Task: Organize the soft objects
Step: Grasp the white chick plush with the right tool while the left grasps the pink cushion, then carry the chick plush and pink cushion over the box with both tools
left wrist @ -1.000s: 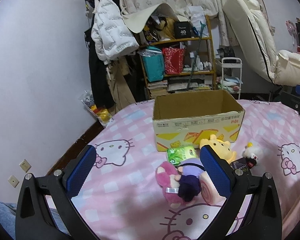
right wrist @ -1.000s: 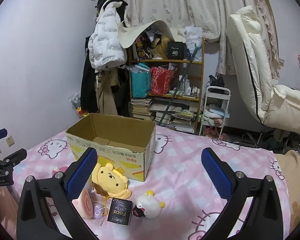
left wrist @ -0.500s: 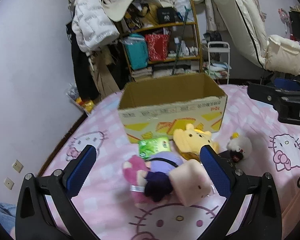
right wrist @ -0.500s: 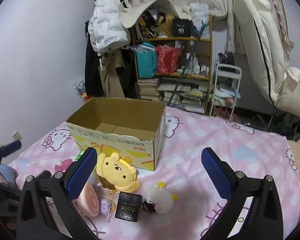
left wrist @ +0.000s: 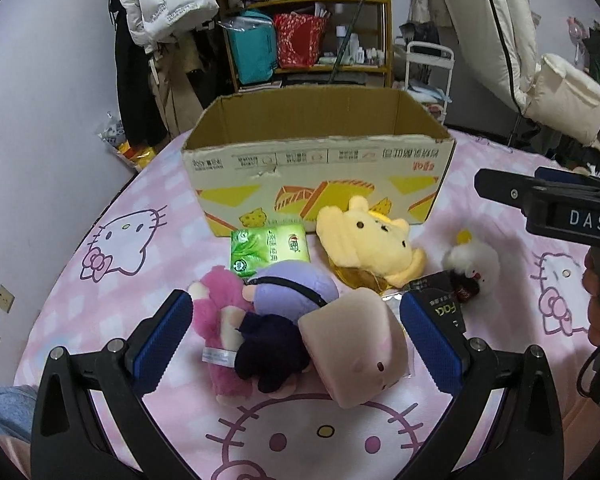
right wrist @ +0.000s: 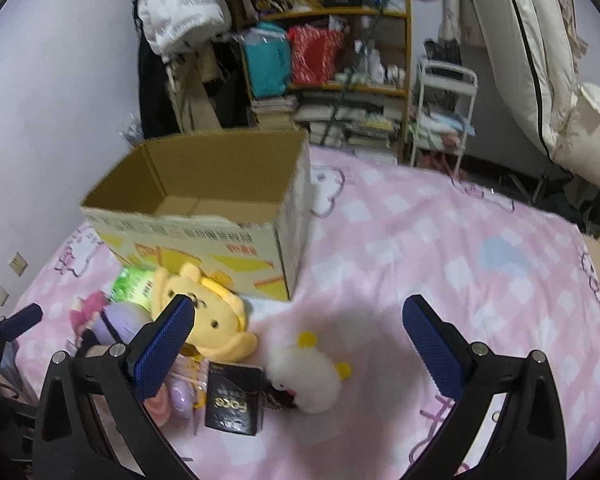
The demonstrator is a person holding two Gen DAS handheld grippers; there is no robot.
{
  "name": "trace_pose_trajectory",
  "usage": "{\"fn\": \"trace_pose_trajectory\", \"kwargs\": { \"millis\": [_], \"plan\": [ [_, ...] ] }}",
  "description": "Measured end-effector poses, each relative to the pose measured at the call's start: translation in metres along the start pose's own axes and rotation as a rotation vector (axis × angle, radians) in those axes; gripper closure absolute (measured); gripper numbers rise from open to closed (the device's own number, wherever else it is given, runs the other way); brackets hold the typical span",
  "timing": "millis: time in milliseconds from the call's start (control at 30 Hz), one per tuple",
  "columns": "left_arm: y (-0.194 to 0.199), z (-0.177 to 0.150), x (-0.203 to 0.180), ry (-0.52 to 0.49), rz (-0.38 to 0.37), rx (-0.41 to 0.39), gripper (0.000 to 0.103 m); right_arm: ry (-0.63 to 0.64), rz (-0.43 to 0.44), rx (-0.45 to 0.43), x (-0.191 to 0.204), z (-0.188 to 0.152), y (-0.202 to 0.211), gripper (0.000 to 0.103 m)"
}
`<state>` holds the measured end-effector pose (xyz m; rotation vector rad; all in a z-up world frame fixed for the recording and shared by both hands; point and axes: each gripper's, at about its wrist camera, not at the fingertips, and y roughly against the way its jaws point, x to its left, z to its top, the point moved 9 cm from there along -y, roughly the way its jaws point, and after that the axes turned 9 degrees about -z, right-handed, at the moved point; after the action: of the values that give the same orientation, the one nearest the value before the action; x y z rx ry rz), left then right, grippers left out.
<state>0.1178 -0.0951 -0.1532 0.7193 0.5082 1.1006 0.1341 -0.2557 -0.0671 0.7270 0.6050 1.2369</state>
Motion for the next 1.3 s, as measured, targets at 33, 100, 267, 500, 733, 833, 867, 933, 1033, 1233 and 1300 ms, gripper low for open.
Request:
{"fn": "trace_pose_trajectory", "kwargs": {
  "millis": [33, 100, 267, 500, 733, 833, 867, 933, 1033, 1233, 1300],
  "plan": [
    [-0.002, -0.001, -0.001, 0.0, -0.001, 0.008, 0.001, -0.007, 0.002, 0.02, -0.001, -0.003, -0.004, 0.0],
    [-0.008, -0.004, -0.004, 0.002, -0.011, 0.032, 0.001, -0.022, 0.01, 0.066, -0.003, -0.009, -0.014, 0.0],
    [-0.023, -0.014, -0.01, 0.002, -0.029, 0.098, 0.001, -0.03, 0.006, 0.181, -0.004, -0.027, -0.041, 0.007],
    [-0.032, -0.027, -0.016, -0.006, -0.046, 0.157, 0.002, -0.028, 0.018, 0.302, 0.002, -0.053, -0.068, 0.016],
    [-0.028, -0.028, -0.018, -0.006, -0.062, 0.149, 0.025, -0.059, 0.034, 0.356, -0.001, -0.066, -0.074, 0.034],
    [-0.027, -0.028, -0.023, -0.029, -0.097, 0.152, 0.047, -0.054, 0.028, 0.356, -0.002, -0.067, -0.074, 0.04],
    [-0.027, -0.029, -0.024, -0.024, -0.109, 0.156, 0.047, -0.051, 0.023, 0.358, -0.002, -0.068, -0.074, 0.041],
    [-0.026, -0.03, -0.026, -0.035, -0.105, 0.155, 0.049, -0.047, 0.022, 0.366, -0.002, -0.07, -0.073, 0.044],
    [-0.026, -0.03, -0.028, -0.047, -0.103, 0.155, 0.053, -0.051, 0.027, 0.377, -0.001, -0.073, -0.074, 0.049],
    [-0.022, -0.028, -0.024, -0.033, -0.101, 0.128, 0.066, -0.044, 0.044, 0.383, 0.003, -0.072, -0.075, 0.068],
    [-0.019, -0.027, -0.023, -0.028, -0.101, 0.116, 0.067, -0.06, 0.054, 0.382, 0.002, -0.072, -0.075, 0.069]
  ]
}}
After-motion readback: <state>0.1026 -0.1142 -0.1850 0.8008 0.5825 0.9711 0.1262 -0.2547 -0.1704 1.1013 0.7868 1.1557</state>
